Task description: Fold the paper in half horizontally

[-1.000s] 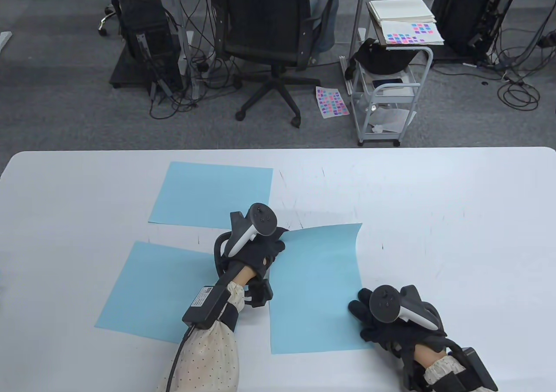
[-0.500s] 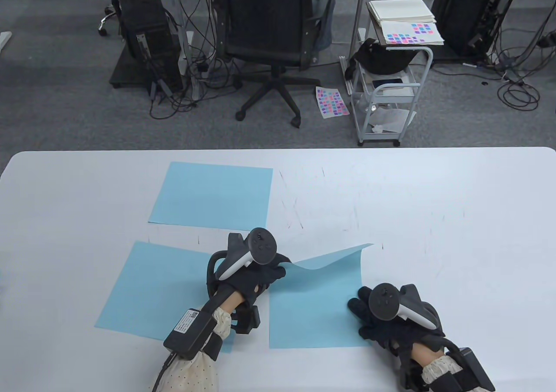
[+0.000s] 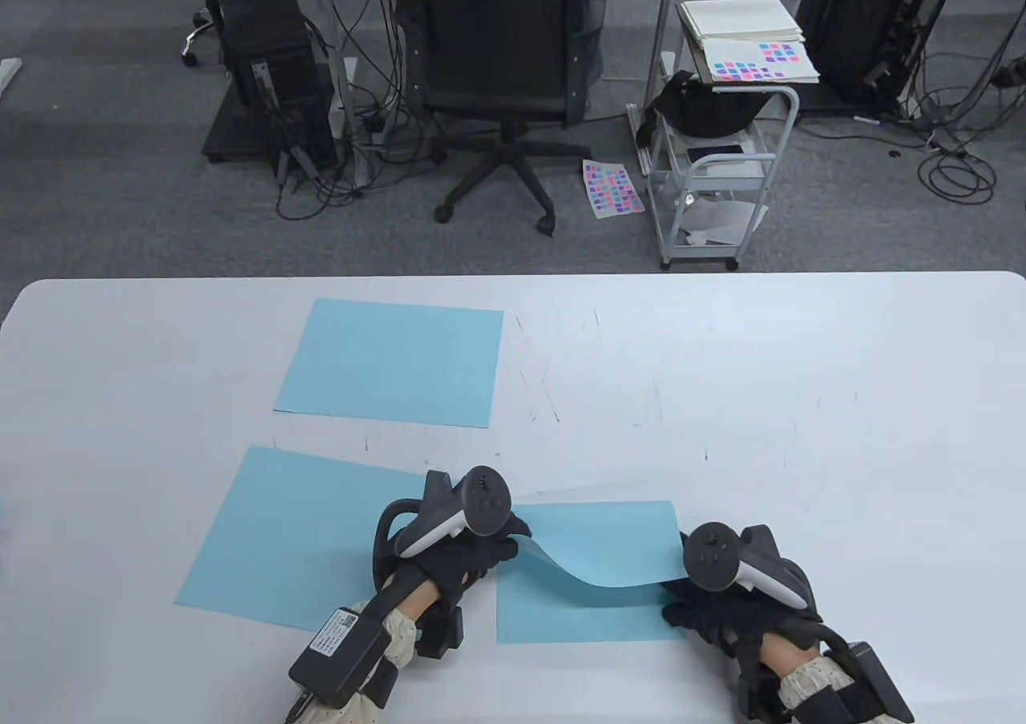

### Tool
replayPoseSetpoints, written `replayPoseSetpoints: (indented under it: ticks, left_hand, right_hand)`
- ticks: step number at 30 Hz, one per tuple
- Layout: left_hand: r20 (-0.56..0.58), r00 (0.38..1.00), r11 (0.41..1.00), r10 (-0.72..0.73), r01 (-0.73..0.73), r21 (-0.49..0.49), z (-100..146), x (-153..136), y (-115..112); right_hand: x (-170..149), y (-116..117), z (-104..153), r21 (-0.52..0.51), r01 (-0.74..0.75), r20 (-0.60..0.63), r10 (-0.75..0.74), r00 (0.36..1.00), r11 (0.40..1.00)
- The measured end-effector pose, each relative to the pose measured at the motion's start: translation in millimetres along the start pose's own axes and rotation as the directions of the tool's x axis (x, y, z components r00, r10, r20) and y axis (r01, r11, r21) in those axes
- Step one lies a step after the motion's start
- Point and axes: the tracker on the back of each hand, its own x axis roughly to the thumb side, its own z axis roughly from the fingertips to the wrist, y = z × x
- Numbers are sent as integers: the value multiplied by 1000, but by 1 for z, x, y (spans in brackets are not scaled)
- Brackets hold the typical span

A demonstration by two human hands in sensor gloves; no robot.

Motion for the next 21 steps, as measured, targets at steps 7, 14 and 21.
replayPoseSetpoints:
  ticks: [7,14,21]
  left_hand:
    - [37,998,999,-50,51,-8,8,2,-14]
    - [58,984,985,-171,171,3,8,12,-27]
    - [64,970,971,-236,238,-25,10,13,-31]
  right_hand:
    - [0,0,0,4,7,-2,-7,1000,1000]
    - [0,0,1,3,7,-4,-7,1000,1000]
    - [0,0,0,2,6,-4,-6,1000,1000]
